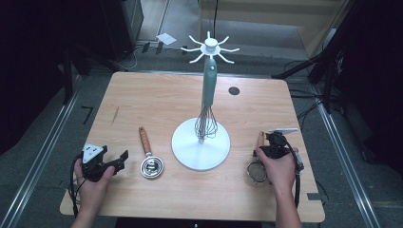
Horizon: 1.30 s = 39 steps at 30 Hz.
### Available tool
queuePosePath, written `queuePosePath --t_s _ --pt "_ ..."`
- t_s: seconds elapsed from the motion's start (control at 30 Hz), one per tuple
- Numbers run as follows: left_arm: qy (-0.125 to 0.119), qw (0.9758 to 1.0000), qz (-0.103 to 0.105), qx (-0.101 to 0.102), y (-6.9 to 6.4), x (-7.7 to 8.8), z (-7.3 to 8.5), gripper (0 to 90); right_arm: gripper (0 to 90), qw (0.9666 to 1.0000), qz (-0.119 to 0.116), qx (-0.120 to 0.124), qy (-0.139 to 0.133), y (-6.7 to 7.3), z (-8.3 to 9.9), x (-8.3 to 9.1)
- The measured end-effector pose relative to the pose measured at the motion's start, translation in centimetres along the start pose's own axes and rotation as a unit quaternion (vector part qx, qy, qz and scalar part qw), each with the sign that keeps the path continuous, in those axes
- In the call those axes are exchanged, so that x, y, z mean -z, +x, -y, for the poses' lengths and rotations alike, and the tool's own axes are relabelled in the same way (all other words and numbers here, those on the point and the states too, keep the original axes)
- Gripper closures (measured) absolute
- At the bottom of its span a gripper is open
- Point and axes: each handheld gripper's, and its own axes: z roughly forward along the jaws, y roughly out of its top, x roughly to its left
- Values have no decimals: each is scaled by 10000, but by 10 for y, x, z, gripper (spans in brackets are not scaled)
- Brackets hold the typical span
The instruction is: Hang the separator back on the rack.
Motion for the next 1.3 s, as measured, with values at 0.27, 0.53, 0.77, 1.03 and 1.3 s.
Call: queuePosePath --t_s 0.27,0.53,0.77,1.03,1.3 --pt "-6 10000 -6 -6 0 0 0 155 588 9998 -83 185 -17 1 3 0" --pt "4 10000 -19 -1 0 0 0 154 602 9999 -15 100 47 2 2 0" --pt "-10 10000 -25 -9 0 -1 0 154 689 9998 -76 47 151 2 1 0" --pt "-6 10000 -33 -1 0 0 0 154 705 9997 -149 179 -86 3 4 0" --pt "-4 10000 -30 -46 -1 0 0 154 706 9924 -603 395 -993 2 16 19"
